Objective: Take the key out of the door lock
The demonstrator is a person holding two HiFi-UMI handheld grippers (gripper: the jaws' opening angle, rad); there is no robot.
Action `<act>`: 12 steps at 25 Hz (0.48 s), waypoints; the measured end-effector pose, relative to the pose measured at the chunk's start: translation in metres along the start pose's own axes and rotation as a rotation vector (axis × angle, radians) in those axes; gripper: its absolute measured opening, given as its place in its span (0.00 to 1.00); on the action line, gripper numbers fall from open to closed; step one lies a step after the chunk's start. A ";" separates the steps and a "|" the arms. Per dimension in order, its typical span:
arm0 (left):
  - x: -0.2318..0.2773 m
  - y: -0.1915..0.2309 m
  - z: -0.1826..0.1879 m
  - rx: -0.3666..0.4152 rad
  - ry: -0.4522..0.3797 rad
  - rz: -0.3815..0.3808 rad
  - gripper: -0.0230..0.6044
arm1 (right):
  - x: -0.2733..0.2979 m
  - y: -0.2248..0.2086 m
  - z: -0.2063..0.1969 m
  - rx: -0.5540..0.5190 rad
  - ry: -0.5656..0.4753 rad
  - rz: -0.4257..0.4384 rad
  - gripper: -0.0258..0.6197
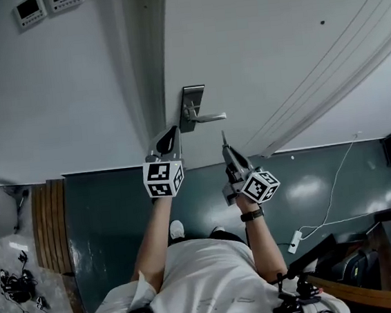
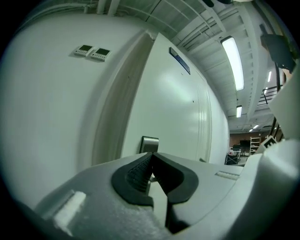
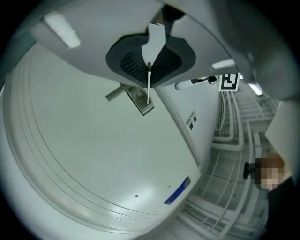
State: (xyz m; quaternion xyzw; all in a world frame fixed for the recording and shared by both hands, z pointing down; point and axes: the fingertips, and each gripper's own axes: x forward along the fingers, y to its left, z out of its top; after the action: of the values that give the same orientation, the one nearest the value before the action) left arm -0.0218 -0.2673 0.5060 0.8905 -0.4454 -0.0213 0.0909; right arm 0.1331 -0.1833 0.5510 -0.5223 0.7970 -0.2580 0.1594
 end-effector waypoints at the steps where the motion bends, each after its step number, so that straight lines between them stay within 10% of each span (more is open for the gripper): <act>1: -0.004 -0.006 -0.012 -0.015 0.018 -0.001 0.04 | -0.003 0.002 0.009 -0.080 0.000 -0.019 0.08; 12: -0.053 -0.111 -0.038 0.059 0.011 0.096 0.04 | -0.061 0.030 0.034 -0.491 0.048 -0.030 0.08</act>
State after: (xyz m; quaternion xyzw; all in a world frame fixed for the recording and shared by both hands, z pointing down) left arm 0.0379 -0.1546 0.5210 0.8705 -0.4875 0.0015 0.0679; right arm 0.1535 -0.1260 0.5048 -0.5508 0.8316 -0.0711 0.0051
